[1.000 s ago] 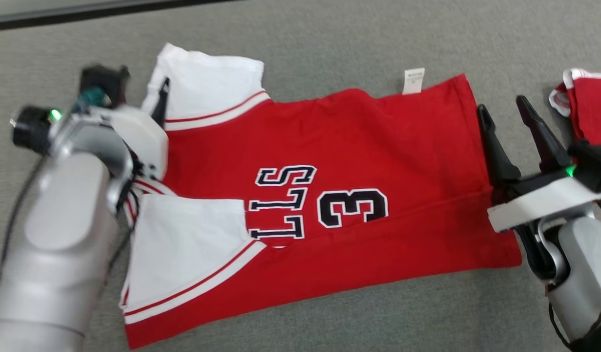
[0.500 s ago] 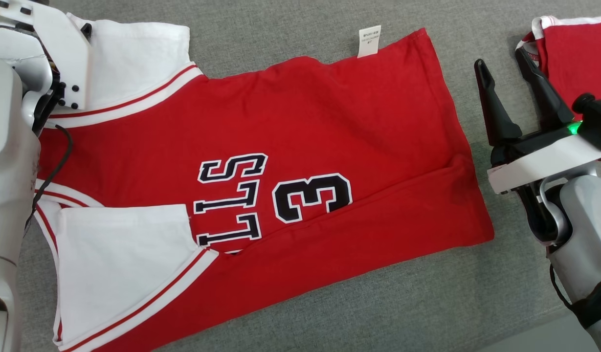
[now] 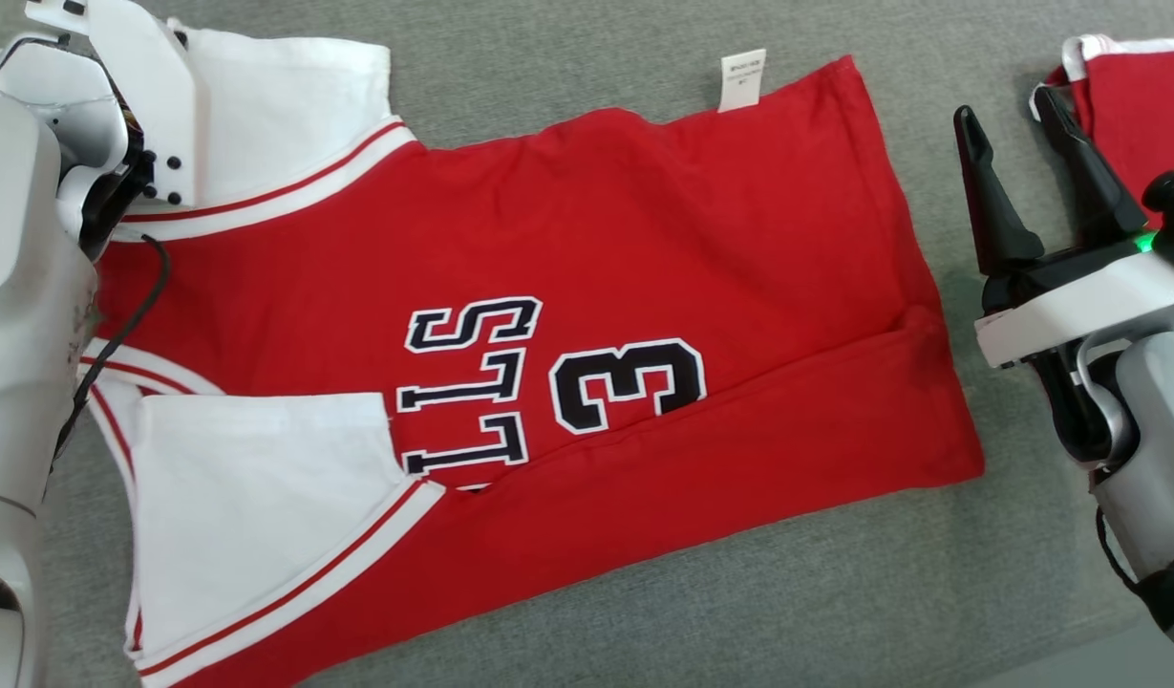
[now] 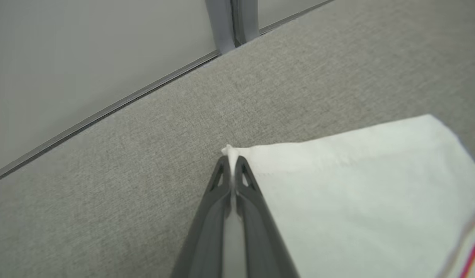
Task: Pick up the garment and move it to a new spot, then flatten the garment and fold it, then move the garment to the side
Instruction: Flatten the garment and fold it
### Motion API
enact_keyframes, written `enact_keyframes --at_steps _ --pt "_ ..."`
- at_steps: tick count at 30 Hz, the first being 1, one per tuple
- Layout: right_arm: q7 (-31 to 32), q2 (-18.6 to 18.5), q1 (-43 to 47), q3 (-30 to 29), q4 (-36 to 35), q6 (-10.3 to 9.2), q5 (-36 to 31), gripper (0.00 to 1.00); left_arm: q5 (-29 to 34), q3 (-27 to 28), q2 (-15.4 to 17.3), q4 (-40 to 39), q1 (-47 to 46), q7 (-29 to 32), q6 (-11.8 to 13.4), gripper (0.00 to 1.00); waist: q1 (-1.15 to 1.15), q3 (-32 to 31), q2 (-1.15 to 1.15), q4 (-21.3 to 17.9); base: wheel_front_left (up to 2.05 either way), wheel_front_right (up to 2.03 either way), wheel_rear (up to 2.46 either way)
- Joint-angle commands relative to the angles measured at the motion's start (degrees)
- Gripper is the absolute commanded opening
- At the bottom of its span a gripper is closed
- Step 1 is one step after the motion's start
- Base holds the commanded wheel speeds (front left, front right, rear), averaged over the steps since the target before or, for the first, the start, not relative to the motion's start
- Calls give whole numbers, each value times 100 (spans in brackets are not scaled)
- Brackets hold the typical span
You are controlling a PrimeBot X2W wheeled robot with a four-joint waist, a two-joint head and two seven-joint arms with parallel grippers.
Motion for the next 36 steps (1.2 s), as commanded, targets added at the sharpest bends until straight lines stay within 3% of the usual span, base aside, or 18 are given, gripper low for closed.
enact_keyframes --at_steps 1,6,19,35,36 --pt "-8 -69 -88 24 34 0 76 100 -82 47 -7 -49 73 -166 -1 0 0 -66 0 137 0 0 0" --pt "480 -388 -269 259 115 0 472 100 -332 109 -310 -154 190 -837 -1 0 0 -229 0 576 0 0 0" --pt "1758 -1183 -704 922 477 1 1744 100 -788 -410 -793 -846 638 -1599 -2 0 0 -364 0 1482 0 0 0" --pt "2092 -1504 -1011 1672 1251 0 2439 100 -1021 -815 -737 -974 655 -1691 -2 0 0 -289 0 1710 0 0 0" --pt "2103 -1497 -1012 1719 1259 0 2488 64 -1023 -821 -727 -962 653 -1693 -2 0 0 -290 0 1705 0 0 0"
